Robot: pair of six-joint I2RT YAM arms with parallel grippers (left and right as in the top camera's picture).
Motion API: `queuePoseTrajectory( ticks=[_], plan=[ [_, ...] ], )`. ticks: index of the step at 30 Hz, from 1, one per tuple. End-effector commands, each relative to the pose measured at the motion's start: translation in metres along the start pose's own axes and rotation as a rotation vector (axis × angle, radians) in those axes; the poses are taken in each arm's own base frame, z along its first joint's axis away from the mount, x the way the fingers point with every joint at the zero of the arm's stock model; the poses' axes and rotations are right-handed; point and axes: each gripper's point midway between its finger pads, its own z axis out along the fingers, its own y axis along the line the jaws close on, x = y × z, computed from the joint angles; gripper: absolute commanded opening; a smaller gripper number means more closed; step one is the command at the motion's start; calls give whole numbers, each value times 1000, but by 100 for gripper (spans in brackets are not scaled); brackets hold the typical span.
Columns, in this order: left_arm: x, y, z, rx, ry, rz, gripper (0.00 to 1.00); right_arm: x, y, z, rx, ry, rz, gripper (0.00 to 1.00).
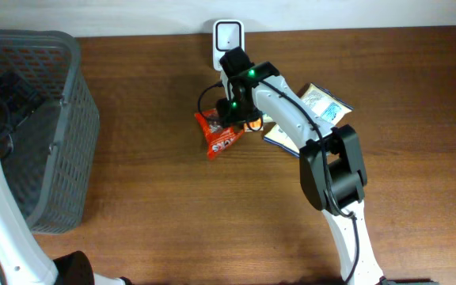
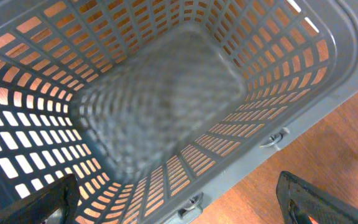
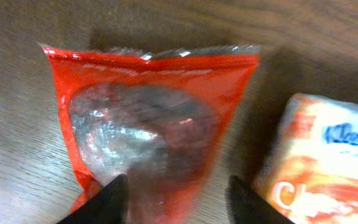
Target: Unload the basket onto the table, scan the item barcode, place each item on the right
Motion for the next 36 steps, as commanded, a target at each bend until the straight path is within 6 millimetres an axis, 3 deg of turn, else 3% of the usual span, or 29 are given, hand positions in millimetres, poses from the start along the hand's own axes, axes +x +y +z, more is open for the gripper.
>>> queuePoseTrajectory(
  ticks=[1,4,7,9,11,12,13,14,15,20,22,26,27,30,31,32,33,34,36],
  plan=[
    [-1,2,-2,-1,-8,-16,99,9,5,11,9,31,-2,4],
    [-1,2,-2,-1,-8,-16,99,-14,-24,-29,204,-61,1,4],
    [-1,2,-2,-1,-8,-16,99,-39,-58,-106,585,-184,-20,4],
    [-1,2,-2,-1,-8,-16,99,-39,-63,-123,746,-218,-40,4],
    [-1,2,-2,-1,-8,-16,99,-29,-49,-112,732,-186,-62,5],
    [-1,2,-2,-1,-8,-16,99,-22,-36,-98,633,-134,-91,12],
    [-1,2,-2,-1,-8,-16,99,-5,-10,-75,439,-16,-248,41],
    [-1,2,-2,-1,-8,-16,99,2,-7,-66,402,18,-278,79],
    [-1,2,-2,-1,-8,-16,99,5,-7,-56,401,30,-282,93],
    [-1,2,-2,-1,-8,-16,99,7,-3,0,413,-15,-328,94],
    [-1,2,-2,-1,-8,-16,99,6,-22,6,513,-27,-328,93],
    [-1,2,-2,-1,-8,-16,99,7,-30,35,522,-28,-329,87],
    [-1,2,-2,-1,-8,-16,99,8,-31,41,521,-32,-329,74],
    [-1,2,-2,-1,-8,-16,99,5,-33,44,519,-52,-323,17],
    [-1,2,-2,-1,-8,-16,99,4,-34,44,519,-58,-308,4],
    [-1,2,-2,-1,-8,-16,99,3,-33,42,516,-72,-262,4],
    [-1,2,-2,-1,-8,-16,99,0,-29,37,506,-85,-214,4],
    [-1,2,-2,-1,-8,-16,99,-8,-13,26,436,-92,-198,4],
    [-1,2,-2,-1,-8,-16,99,-22,32,-5,229,-100,-200,4]
  ],
)
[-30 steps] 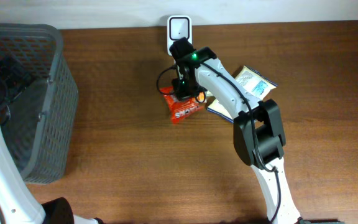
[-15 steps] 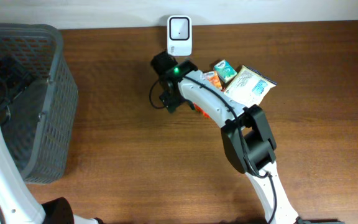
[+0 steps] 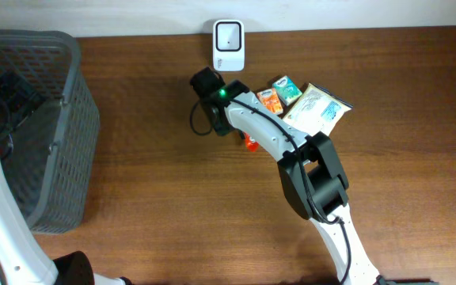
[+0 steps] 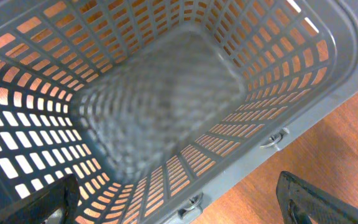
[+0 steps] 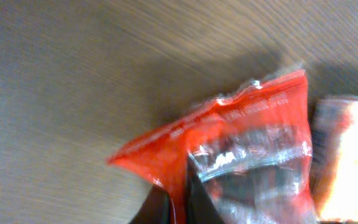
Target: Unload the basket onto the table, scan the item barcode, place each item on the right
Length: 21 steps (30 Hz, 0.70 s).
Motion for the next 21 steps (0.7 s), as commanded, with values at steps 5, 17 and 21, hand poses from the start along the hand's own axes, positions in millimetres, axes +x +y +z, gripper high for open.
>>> queuePoseTrajectory(
  ticks=[5,17,21],
  plan=[
    [-1,2,-2,-1,-8,-16,99,-41,83,-133,-996,15,168,4],
    [-1,2,-2,-1,-8,-16,99,3,-109,-34,-604,147,657,68],
    [-1,2,-2,-1,-8,-16,99,6,-92,-106,-562,155,439,49]
  ],
)
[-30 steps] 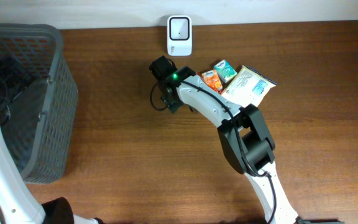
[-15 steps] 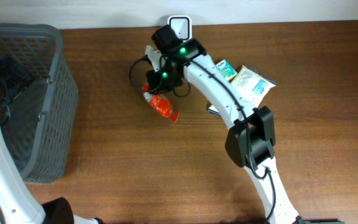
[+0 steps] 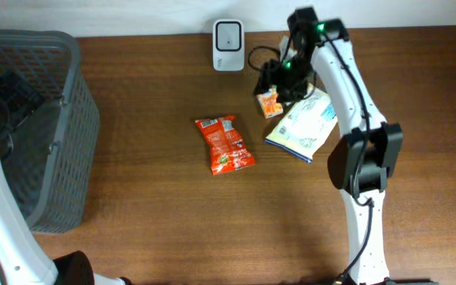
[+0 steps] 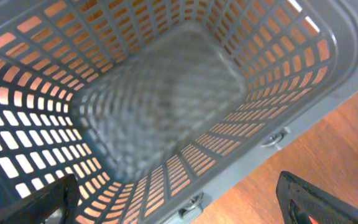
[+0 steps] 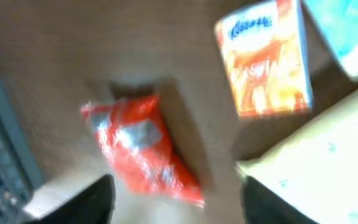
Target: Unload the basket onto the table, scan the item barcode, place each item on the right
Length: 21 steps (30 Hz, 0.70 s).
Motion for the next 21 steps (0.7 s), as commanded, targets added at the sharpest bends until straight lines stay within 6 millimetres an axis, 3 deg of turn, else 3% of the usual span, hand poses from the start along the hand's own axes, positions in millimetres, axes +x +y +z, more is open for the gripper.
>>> queuePoseTrajectory(
  ticks=[1,2,4,7,8,9,10,11,12,14,16,17,20,21],
  plan=[
    [-1,2,-2,-1,-8,-16,99,27,32,5,68,39,-190,31],
    [-1,2,-2,-1,-8,-16,99,32,36,17,87,55,-209,24],
    [-1,2,-2,-1,-8,-16,99,46,36,67,199,76,-204,12],
    [-1,2,-2,-1,-8,-16,99,63,34,127,206,100,-227,12],
    [-1,2,-2,-1,-8,-16,99,66,30,148,201,93,-244,18],
    [-1,2,-2,-1,-8,-16,99,65,28,156,195,81,-251,31],
    [-1,2,-2,-1,-8,-16,99,61,29,152,191,72,-248,34],
    [-1,2,-2,-1,-8,-16,99,54,33,136,184,50,-243,41],
    [-1,2,-2,-1,-8,-16,99,42,40,111,171,16,-245,57],
    [-1,2,-2,-1,-8,-16,99,32,47,67,165,-14,-248,73],
    [-1,2,-2,-1,-8,-16,99,35,44,44,173,8,-242,92],
    [-1,2,-2,-1,-8,-16,99,41,40,47,180,41,-280,99],
    [-1,2,-2,-1,-8,-16,99,65,34,84,135,152,-326,99],
    [-1,2,-2,-1,-8,-16,99,72,42,100,12,182,-308,99]
  ],
)
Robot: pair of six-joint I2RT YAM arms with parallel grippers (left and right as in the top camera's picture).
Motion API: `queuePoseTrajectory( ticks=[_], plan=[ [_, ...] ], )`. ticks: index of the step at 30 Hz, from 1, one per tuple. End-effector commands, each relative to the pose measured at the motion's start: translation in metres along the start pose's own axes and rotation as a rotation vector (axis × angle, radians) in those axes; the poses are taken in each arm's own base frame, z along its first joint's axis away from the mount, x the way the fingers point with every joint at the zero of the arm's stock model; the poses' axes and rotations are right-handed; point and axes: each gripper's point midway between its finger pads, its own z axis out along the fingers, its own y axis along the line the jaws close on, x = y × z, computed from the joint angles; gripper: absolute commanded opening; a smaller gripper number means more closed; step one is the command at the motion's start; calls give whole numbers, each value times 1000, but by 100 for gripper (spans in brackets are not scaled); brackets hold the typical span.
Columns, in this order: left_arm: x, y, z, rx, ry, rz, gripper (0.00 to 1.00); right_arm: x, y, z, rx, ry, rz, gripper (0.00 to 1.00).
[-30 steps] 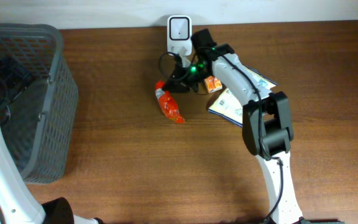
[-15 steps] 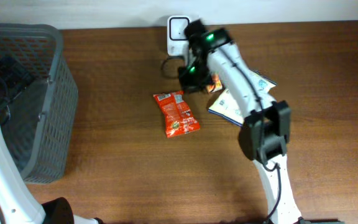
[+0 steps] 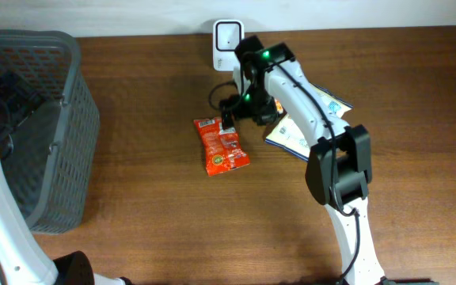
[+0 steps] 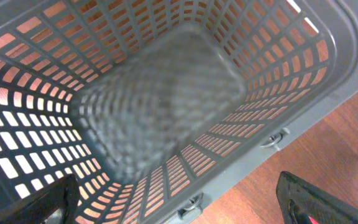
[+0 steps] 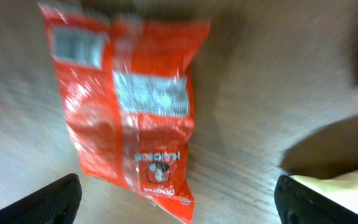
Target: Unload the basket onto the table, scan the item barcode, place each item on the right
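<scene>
The red snack bag [image 3: 222, 146] lies flat on the wooden table, white label panels up; in the right wrist view the bag [image 5: 126, 106] fills the left half. My right gripper [image 3: 240, 107] hovers over the bag's far end, and in its own view the gripper [image 5: 179, 202] is open, both fingertips wide apart and nothing between them. The white scanner [image 3: 228, 36] stands at the table's back edge just behind it. My left gripper [image 4: 179, 205] is open over the grey basket [image 4: 160, 99], holding nothing.
The grey mesh basket [image 3: 34, 127] takes up the table's left end. A white-and-blue packet [image 3: 301, 134] lies right of the red bag, partly under my right arm; its pale corner [image 5: 347, 183] shows in the right wrist view.
My right gripper was at the back right over the orange tissue pack; now it is left of there, over the red bag. The bag lies where it did. The left arm is unchanged.
At first my right gripper's fingers were down around the red bag in front of the scanner. Then the gripper was left of the scanner with the bag between its fingers. After that the bag lay flat on the table with the gripper away; now the gripper is open above it.
</scene>
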Motion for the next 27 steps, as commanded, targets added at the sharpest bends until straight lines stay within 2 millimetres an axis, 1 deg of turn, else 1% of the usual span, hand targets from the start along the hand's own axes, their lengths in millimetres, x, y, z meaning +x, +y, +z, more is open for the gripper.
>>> queuePoseTrajectory(
  ticks=[1,2,5,6,7,9,11,12,13,14,15,16,17,18,20,21,22,24,25,26,27],
  plan=[
    [-1,2,-2,-1,-8,-16,99,7,34,30,-321,30,-18,99],
    [-1,2,-2,-1,-8,-16,99,7,32,43,-354,21,-20,99],
    [-1,2,-2,-1,-8,-16,99,9,25,68,-360,1,-24,100],
    [-1,2,-2,-1,-8,-16,99,9,22,77,-361,-8,-1,66],
    [-1,2,-2,-1,-8,-16,99,7,19,85,-356,-20,38,35],
    [-1,2,-2,-1,-8,-16,99,4,9,90,-298,-35,67,4],
    [-1,2,-2,-1,-8,-16,99,-2,-8,92,-191,-63,113,4],
    [-1,2,-2,-1,-8,-16,99,-6,-15,81,-147,-81,119,4],
    [-1,2,-2,-1,-8,-16,99,-12,-17,60,-123,-96,128,4],
    [-1,2,-2,-1,-8,-16,99,-16,-15,35,-107,-100,134,17],
    [-1,2,-2,-1,-8,-16,99,-18,-10,10,-88,-97,131,45],
    [-1,2,-2,-1,-8,-16,99,-17,-3,-2,-85,-95,99,61],
    [-1,2,-2,-1,-8,-16,99,-15,12,-11,-70,-95,46,67],
    [-1,2,-2,-1,-8,-16,99,-13,23,-8,-17,-98,7,73],
    [-1,2,-2,-1,-8,-16,99,-3,47,3,52,-91,-85,77],
    [-1,2,-2,-1,-8,-16,99,0,57,10,137,-106,-134,78],
    [-1,2,-2,-1,-8,-16,99,3,65,13,227,-128,-181,81],
    [-1,2,-2,-1,-8,-16,99,7,77,16,426,-195,-242,84],
    [-1,2,-2,-1,-8,-16,99,7,83,20,512,-230,-280,84],
    [-1,2,-2,-1,-8,-16,99,7,88,25,571,-264,-291,84],
    [-1,2,-2,-1,-8,-16,99,7,99,32,599,-297,-310,84]
  ],
)
